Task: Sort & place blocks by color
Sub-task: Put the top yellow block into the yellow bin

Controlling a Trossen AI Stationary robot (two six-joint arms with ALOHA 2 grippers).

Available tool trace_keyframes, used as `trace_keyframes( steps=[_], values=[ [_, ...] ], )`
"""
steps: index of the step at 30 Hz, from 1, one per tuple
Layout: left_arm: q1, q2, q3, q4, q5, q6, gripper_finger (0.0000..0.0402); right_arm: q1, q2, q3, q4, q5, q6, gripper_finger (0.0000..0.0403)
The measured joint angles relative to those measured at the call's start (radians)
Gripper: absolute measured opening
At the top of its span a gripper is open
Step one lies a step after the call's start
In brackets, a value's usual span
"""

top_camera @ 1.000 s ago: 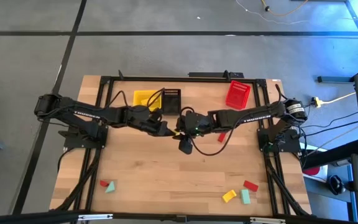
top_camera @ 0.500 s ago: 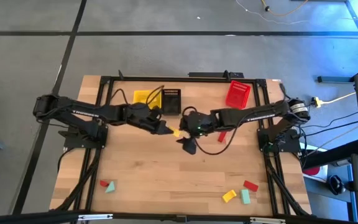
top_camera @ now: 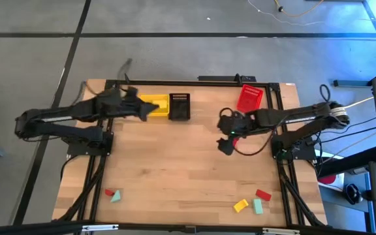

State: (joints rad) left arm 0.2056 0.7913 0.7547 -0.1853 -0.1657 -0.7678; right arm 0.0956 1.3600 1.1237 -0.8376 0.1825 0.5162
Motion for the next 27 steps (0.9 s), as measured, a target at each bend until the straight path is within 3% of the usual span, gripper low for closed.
trace_keyframes(
  steps=[4,7,11,14,22,27],
  values=[
    [-0.062,-0.069,-0.006,0.112,-0.094,0.189,0.0046,0.007,-0.138,-0.185,0.257,-0.050,0.170,0.0348],
    [-0.125,-0.081,-0.046,0.306,-0.127,0.304,0.0046,0.021,-0.218,-0.293,0.547,-0.066,0.250,0.0348],
    [-0.198,-0.058,-0.142,0.543,-0.131,0.367,0.0046,0.024,-0.267,-0.380,0.928,-0.097,0.264,0.0348],
    [-0.240,-0.030,-0.214,0.635,-0.133,0.367,0.0046,0.026,-0.273,-0.394,1.105,-0.097,0.220,0.0348],
    [-0.286,-0.029,-0.251,0.675,-0.156,0.432,0.0046,0.032,-0.272,-0.365,1.152,-0.105,0.020,0.0348],
    [-0.286,-0.029,-0.251,0.675,-0.157,0.439,0.0046,0.032,-0.272,-0.365,1.147,-0.105,-0.012,0.0348]
  ],
)
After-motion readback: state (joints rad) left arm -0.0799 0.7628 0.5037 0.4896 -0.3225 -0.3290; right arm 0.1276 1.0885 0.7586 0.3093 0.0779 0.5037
